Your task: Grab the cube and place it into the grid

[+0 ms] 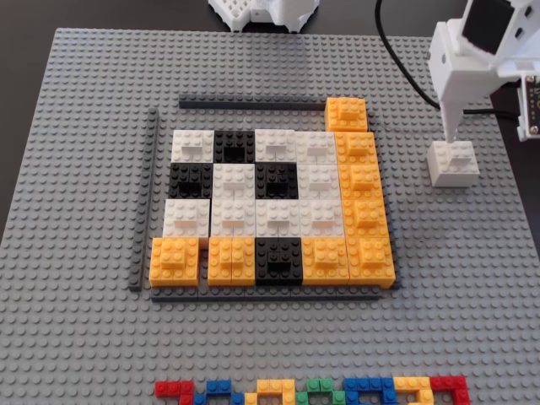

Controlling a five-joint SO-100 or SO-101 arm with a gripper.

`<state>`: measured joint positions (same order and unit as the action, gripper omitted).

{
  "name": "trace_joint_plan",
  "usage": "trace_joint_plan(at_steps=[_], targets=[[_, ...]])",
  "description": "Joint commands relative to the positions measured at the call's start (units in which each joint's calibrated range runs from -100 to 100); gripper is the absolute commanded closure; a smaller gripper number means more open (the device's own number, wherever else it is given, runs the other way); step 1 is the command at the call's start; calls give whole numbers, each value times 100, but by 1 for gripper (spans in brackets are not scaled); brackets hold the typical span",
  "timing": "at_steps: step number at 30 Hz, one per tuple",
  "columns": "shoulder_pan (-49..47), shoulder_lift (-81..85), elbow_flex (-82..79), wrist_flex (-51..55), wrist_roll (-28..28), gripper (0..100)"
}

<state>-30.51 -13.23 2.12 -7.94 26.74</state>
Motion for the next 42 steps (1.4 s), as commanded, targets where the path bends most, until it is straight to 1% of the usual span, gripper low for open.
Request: trace_joint_plan(at_steps=[1,24,27,42], targets=[[20,16,255,-76,15,72],[79,-336,101,-222,34,74],[86,-354,56,-247,44,76],[108,-405,-89,-281,78,95]])
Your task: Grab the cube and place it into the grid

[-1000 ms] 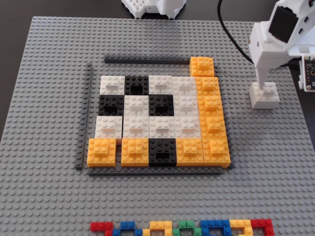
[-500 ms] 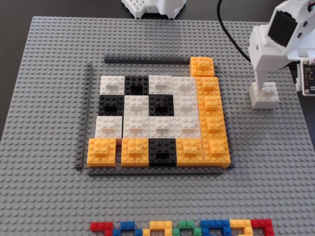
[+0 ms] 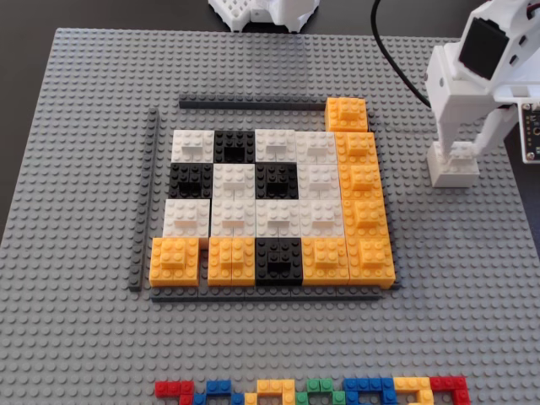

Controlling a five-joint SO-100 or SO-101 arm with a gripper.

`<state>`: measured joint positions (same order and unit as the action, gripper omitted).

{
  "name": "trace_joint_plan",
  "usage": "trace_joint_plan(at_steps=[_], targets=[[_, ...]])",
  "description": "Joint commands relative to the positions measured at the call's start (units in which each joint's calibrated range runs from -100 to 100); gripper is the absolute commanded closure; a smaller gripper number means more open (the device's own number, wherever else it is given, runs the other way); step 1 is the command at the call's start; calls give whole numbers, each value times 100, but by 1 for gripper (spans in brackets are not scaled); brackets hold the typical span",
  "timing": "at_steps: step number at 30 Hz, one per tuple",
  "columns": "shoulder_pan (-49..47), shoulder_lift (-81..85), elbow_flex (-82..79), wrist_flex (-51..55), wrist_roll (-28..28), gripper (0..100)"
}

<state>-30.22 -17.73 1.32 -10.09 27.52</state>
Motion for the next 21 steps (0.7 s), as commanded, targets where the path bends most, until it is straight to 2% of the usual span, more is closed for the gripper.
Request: trace_joint_plan(at_steps=[1,11,21], targets=[[79,53,-10,-66,-5,95],[109,388,189,134,10,97],[94,1102,1268,847,147,97]])
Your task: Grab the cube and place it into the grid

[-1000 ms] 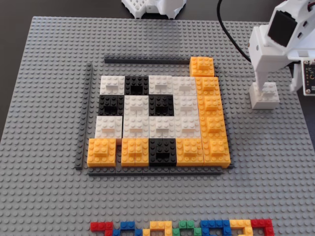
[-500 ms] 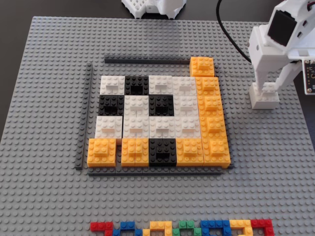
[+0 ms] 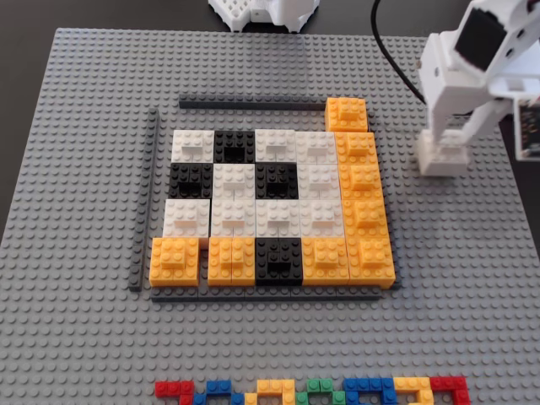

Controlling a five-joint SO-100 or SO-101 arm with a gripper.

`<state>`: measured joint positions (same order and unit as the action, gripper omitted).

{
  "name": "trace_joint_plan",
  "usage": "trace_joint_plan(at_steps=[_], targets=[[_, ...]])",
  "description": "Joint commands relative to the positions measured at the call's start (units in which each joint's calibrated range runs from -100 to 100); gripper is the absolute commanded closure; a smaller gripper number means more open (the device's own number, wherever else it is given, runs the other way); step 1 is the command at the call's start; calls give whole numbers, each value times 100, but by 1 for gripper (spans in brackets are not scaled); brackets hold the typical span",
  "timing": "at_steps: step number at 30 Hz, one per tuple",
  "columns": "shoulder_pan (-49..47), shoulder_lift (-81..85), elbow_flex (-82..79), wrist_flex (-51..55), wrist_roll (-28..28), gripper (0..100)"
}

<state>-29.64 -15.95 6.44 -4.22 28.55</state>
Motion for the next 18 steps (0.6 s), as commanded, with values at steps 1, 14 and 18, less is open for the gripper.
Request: trace_joint_plan(at_steps=[1,14,18], targets=[[28,1001,865,325,59,97],[338,2128,1191,906,454,97],[699,2644,511,755,615,97]])
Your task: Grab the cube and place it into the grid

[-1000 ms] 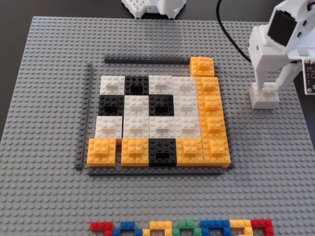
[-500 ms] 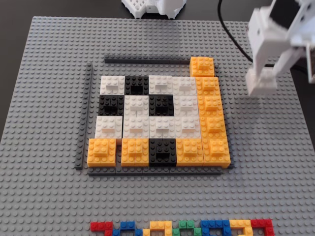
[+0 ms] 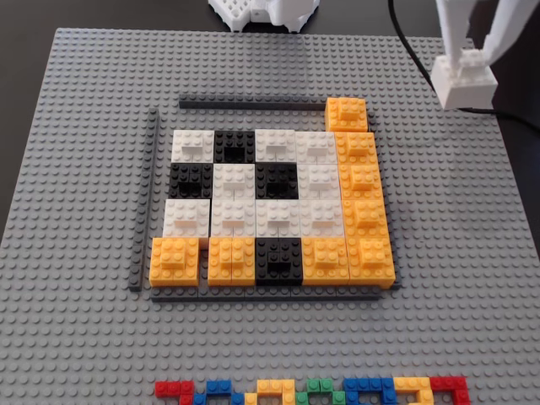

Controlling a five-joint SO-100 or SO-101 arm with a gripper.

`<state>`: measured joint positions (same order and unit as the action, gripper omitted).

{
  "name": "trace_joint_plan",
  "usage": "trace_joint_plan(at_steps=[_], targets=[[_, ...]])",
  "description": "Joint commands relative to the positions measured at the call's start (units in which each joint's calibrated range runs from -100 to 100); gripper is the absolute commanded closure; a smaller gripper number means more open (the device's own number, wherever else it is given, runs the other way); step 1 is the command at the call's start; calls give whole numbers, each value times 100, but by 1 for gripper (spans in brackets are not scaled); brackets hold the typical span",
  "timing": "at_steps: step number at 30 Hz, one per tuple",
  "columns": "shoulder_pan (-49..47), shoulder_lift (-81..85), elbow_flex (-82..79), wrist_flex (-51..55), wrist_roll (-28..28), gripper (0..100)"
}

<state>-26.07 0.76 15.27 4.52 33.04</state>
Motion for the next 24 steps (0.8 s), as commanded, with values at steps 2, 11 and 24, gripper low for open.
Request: trace_joint_plan(at_steps=[2,11,24], targets=[[518,1265,-834,-203,269,97],[1292,2400,-2682,-305,674,98],[2095,3587,-5229,-681,1001,99]])
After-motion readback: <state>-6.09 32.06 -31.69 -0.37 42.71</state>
